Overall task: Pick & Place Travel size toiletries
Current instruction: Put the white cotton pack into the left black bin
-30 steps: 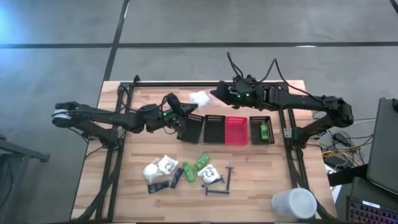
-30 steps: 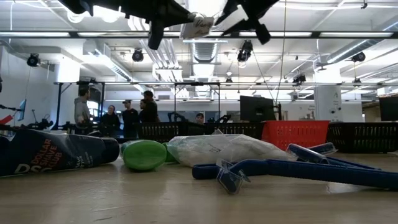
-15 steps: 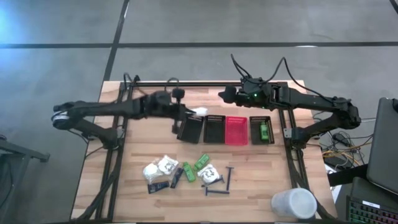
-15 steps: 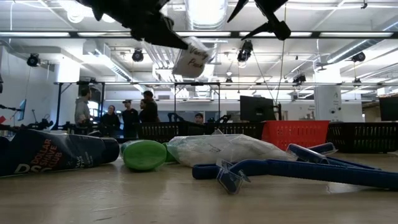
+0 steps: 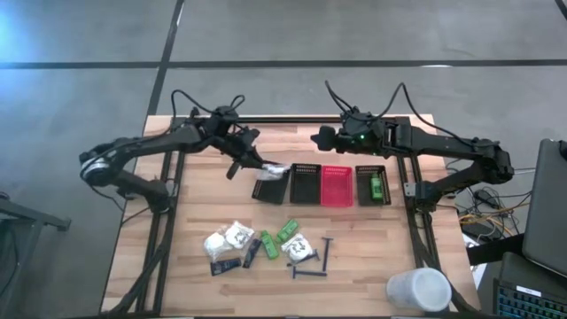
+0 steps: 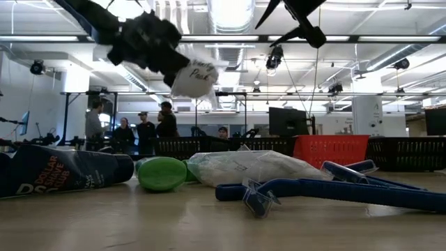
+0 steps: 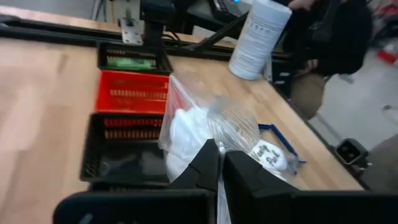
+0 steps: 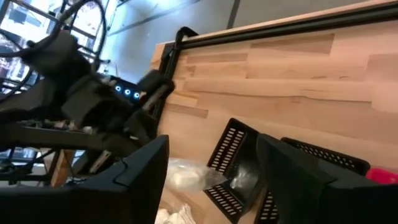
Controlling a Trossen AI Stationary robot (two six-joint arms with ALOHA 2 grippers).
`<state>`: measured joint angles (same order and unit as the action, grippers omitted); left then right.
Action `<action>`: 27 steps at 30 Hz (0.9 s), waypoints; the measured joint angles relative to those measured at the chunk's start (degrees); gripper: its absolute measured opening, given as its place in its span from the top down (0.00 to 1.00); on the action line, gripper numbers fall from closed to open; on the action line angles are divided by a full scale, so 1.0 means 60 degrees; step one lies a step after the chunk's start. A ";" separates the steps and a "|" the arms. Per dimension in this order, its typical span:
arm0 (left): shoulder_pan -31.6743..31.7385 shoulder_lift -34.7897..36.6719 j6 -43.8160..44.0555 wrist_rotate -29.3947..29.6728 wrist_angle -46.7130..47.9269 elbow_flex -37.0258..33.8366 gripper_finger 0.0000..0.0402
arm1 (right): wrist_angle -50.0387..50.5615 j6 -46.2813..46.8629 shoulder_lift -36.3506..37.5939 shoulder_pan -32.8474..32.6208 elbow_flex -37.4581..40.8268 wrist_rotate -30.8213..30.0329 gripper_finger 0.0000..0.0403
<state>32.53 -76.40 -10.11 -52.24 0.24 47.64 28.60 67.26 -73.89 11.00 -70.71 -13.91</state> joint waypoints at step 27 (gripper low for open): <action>0.0693 -0.3427 -0.0530 0.0355 -0.1852 0.0160 0.98 | -0.0004 0.0213 0.0000 -0.0233 0.0112 0.0069 0.34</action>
<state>36.69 -96.97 -13.29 -50.12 -10.87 48.60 28.58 68.54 -73.89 9.61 -70.04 -13.50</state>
